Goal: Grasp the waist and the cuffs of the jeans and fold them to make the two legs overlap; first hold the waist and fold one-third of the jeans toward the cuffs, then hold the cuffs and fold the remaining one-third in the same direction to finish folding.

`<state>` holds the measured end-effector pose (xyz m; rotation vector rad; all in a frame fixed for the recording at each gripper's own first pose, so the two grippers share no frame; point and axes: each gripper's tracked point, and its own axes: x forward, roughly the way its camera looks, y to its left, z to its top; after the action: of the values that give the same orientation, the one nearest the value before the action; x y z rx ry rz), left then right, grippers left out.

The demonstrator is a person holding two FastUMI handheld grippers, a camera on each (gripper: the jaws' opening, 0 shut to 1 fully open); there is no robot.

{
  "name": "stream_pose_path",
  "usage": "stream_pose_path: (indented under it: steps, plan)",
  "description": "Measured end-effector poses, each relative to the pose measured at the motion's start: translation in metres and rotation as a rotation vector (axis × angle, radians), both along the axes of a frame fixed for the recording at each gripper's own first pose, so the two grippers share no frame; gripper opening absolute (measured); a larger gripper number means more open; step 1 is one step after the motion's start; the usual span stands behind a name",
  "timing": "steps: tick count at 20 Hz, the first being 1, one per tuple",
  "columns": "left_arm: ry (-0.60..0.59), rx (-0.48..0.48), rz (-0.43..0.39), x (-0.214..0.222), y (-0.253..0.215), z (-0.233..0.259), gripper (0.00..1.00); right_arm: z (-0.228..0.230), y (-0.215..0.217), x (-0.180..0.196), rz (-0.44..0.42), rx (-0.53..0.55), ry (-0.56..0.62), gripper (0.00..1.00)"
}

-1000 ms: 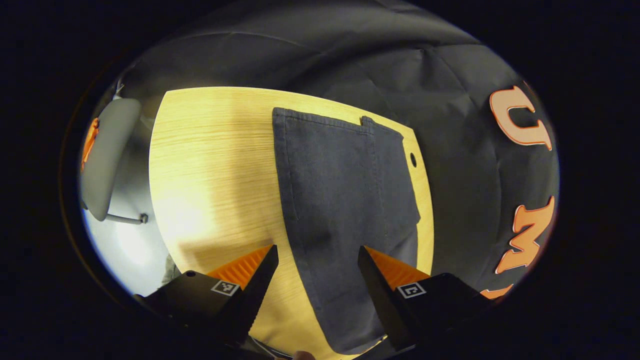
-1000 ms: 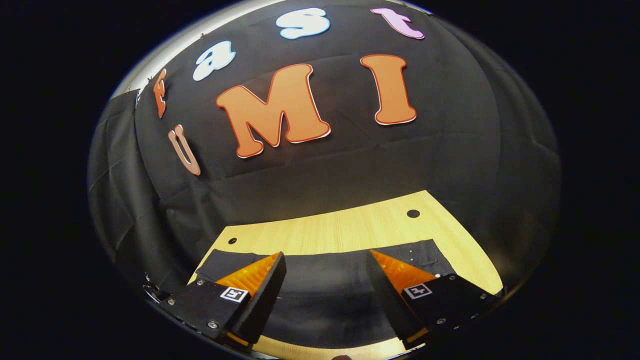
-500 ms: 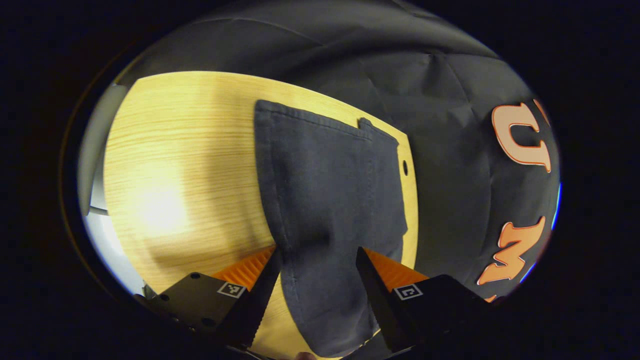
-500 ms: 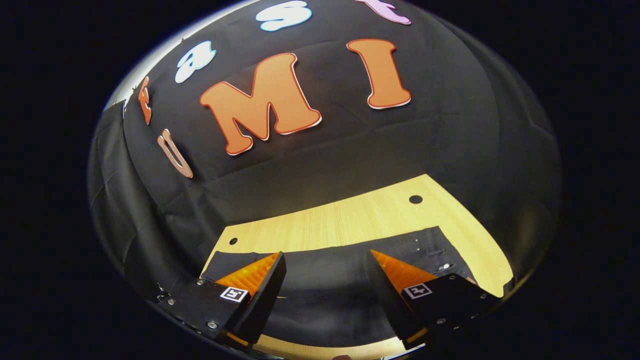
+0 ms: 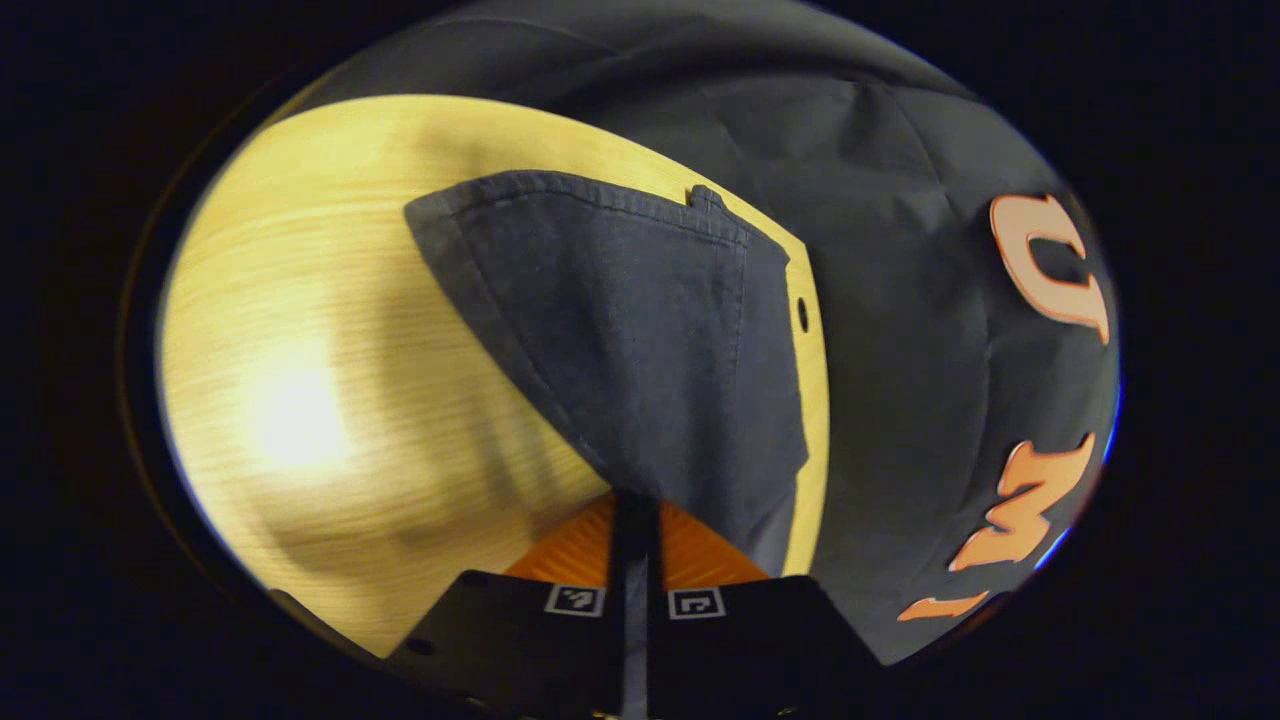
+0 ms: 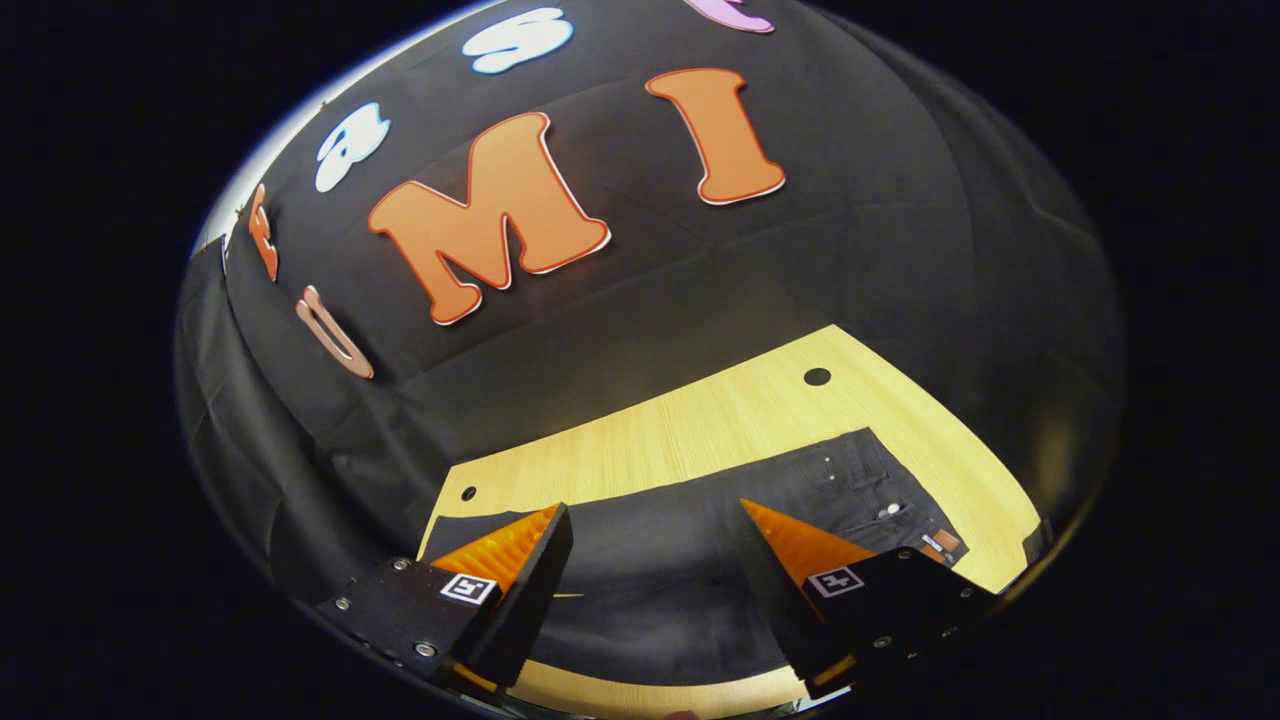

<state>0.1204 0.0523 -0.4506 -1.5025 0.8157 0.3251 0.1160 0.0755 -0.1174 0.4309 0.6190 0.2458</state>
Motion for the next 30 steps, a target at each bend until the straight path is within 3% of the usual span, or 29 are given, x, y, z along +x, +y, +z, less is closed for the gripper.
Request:
stream_pose_path:
  steps: [2, 4, 8, 9, 14, 19, 22, 25, 30]
  plan:
    - [0.044, 0.012, 0.046, -0.008, 0.015, 0.01, 0.02, -0.009, -0.009, -0.006, -0.023, 0.05, 0.044, 0.97]
    - [0.055, 0.075, 0.003, -0.014, 0.028, 0.018, 0.01, -0.023, -0.028, -0.016, -0.06, 0.102, 0.102, 0.97]
    - [0.04, 0.091, -0.02, -0.015, 0.062, 0.034, 0.01, -0.061, -0.085, -0.037, -0.208, 0.253, 0.2, 0.98]
    - [0.04, 0.087, -0.024, -0.015, 0.045, 0.029, 0.01, -0.075, -0.101, -0.048, -0.247, 0.281, 0.238, 0.98]
    - [0.051, 0.066, -0.032, -0.029, 0.055, 0.034, 0.01, -0.173, -0.156, -0.103, -0.409, 0.332, 0.442, 0.98]
    - [0.055, 0.085, -0.052, -0.045, 0.056, 0.048, 0.01, -0.238, -0.143, -0.135, -0.406, 0.329, 0.594, 0.98]
    - [0.054, 0.081, -0.049, -0.043, 0.056, 0.053, 0.01, -0.256, -0.139, -0.125, -0.439, 0.374, 0.627, 0.98]
    - [0.06, 0.084, -0.05, -0.044, 0.054, 0.054, 0.01, -0.274, -0.147, -0.121, -0.453, 0.345, 0.651, 0.98]
    - [0.068, 0.083, -0.047, -0.042, 0.054, 0.055, 0.01, -0.276, -0.152, -0.096, -0.433, 0.392, 0.625, 0.95]
